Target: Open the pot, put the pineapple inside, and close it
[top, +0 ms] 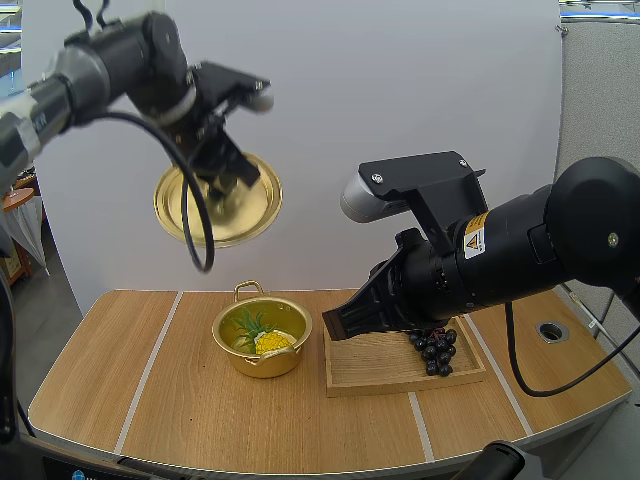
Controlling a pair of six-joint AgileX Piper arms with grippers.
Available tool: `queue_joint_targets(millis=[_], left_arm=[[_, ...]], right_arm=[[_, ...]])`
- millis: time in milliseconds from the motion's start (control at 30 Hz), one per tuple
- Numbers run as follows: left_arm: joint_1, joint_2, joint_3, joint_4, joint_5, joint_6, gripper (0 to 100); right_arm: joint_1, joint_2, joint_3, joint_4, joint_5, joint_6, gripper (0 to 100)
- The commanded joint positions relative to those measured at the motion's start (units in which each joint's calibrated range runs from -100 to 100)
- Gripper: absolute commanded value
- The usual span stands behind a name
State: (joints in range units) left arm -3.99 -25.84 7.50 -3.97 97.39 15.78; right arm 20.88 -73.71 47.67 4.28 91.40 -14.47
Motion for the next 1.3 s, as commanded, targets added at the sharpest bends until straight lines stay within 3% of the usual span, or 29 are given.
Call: queue_joint_targets(millis=[0,333,600,1067,1200,1267], left_arm=[[0.05,0.0,11.4,0.0,-14.9,5.2,0],[0.05,5.7,21.9,-0.4,-24.2,9.8,0],[0.05,13.4,21.9,-7.9,-25.8,15.7,0],[0.11,22.8,21.1,-14.5,-26.6,22.2,0],[1.78,25.5,17.8,-16.3,-23.7,23.9,0],[3.17,27.1,14.8,-19.2,-16.7,25.6,0]], right_arm=[[0.0,-0.6,0.2,0.1,-0.3,0.0,0],[0.0,-0.6,0.2,0.1,-0.3,0.0,0],[0.0,-0.6,0.2,0.1,-0.3,0.0,0],[0.0,-0.6,0.2,0.1,-0.3,0.0,0],[0.0,-0.6,0.2,0.1,-0.3,0.0,0],[0.0,-0.6,0.2,0.1,-0.3,0.0,0]])
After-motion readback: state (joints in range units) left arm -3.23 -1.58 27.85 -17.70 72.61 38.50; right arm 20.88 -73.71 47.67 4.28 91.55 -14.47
